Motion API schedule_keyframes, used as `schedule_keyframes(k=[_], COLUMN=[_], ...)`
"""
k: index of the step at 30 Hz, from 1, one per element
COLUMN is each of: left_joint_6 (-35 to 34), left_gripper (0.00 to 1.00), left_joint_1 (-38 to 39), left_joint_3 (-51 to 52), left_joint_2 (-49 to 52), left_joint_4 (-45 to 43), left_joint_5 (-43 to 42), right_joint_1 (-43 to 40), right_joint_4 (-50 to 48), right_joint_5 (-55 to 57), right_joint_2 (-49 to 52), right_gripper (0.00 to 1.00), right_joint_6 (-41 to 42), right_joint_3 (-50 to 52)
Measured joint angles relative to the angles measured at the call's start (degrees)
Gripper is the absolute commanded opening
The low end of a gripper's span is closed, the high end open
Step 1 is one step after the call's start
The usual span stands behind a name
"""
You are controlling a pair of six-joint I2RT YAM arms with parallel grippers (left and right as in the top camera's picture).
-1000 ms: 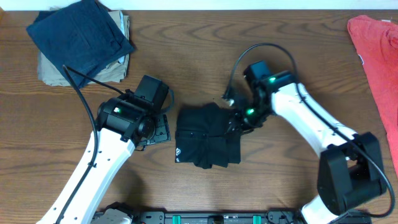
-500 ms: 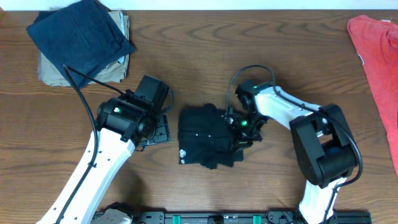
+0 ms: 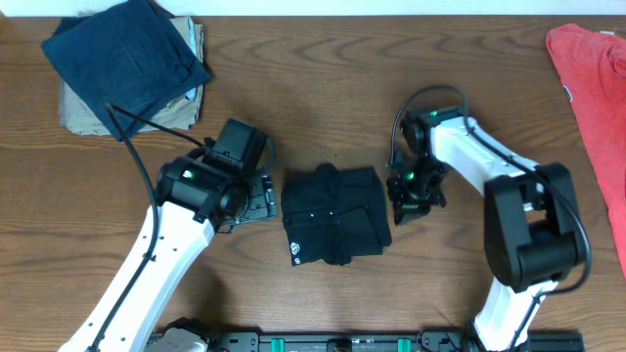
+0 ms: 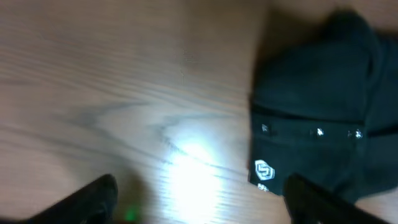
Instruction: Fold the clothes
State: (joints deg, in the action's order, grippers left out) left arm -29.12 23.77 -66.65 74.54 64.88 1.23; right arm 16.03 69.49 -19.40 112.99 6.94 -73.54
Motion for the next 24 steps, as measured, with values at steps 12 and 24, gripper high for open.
schedule_keyframes(k=[12, 24], left_joint_6=[1.9, 3.4], left_gripper=[0.98, 0.98], left_joint_1=[0.0, 0.0], left_joint_3=[19.0, 28.0], left_joint_2=[2.2, 8.3], left_joint_4=[-22.4, -41.7], left_joint_5=[-12.2, -24.4], right_joint_1=[-10.1, -20.2], right_joint_4=[-2.8, -3.4], right_joint_5=[11.5, 15.0], right_joint_2=[-5.1, -5.1], right_gripper=[0.99, 0.99], right_joint_6=[2.0, 6.7], right_joint_3=[-9.0, -9.0])
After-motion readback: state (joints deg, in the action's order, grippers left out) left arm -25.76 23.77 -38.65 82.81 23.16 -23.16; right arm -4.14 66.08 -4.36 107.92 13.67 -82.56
